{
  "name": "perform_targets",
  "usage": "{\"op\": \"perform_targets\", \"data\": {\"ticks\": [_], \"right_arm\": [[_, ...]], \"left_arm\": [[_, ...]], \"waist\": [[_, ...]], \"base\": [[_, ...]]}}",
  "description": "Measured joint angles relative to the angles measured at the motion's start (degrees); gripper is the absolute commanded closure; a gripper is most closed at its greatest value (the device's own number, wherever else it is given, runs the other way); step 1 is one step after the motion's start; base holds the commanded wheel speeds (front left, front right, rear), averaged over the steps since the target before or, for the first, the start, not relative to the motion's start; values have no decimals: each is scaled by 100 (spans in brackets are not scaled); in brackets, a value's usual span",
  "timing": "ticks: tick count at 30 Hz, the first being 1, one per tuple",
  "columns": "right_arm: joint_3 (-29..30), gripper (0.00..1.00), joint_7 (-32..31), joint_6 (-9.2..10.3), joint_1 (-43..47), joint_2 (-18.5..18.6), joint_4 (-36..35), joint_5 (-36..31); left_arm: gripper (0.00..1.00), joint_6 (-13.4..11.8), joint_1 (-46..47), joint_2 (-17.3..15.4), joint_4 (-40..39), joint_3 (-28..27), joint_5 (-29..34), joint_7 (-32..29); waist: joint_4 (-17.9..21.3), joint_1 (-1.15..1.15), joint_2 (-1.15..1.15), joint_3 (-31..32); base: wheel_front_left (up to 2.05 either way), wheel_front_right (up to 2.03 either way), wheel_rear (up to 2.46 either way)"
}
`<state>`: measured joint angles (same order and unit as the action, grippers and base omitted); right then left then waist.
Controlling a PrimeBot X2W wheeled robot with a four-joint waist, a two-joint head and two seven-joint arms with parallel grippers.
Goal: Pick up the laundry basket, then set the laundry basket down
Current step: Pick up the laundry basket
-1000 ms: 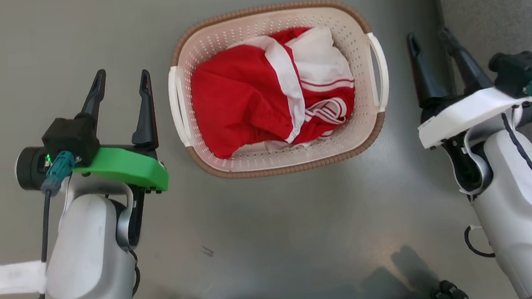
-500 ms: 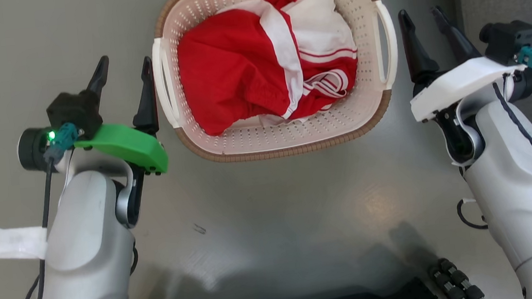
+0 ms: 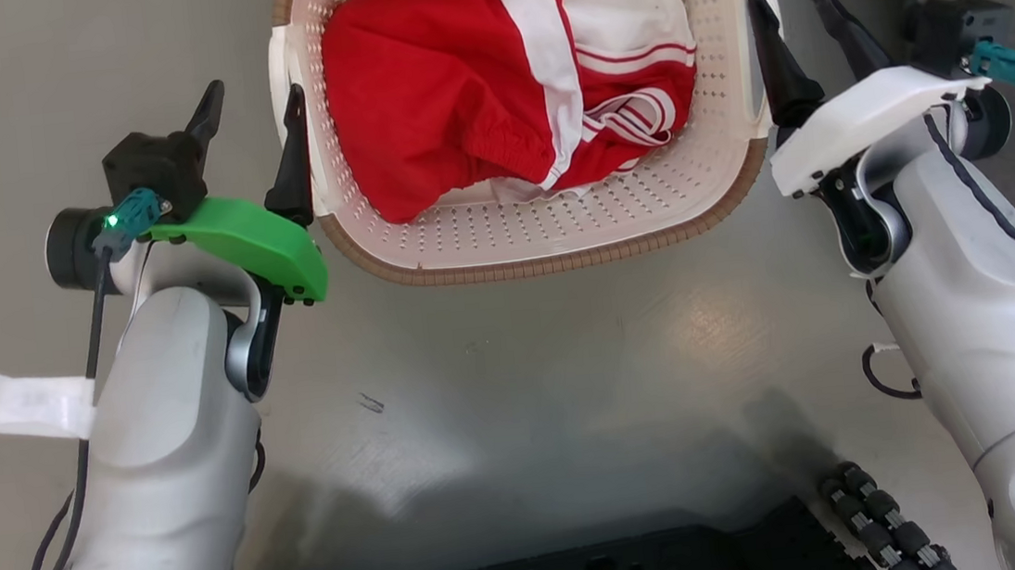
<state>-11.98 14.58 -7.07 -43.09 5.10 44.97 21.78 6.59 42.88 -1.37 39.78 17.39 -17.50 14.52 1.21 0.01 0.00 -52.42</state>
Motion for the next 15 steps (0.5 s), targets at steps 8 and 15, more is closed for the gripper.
{"op": "perform_targets", "data": {"ticks": [8,15], "right_arm": [[-198,0,0,0,-347,-57,385,165],[-323,0,-102,-5,-584,-101,795,344]], "left_arm": [[0,4,294,4,442,205,-234,-1],[0,23,615,7,732,354,-412,-38]], "waist": [[25,0,0,-249],[45,0,0,-456]], "base": [[0,0,0],[0,0,0]]}}
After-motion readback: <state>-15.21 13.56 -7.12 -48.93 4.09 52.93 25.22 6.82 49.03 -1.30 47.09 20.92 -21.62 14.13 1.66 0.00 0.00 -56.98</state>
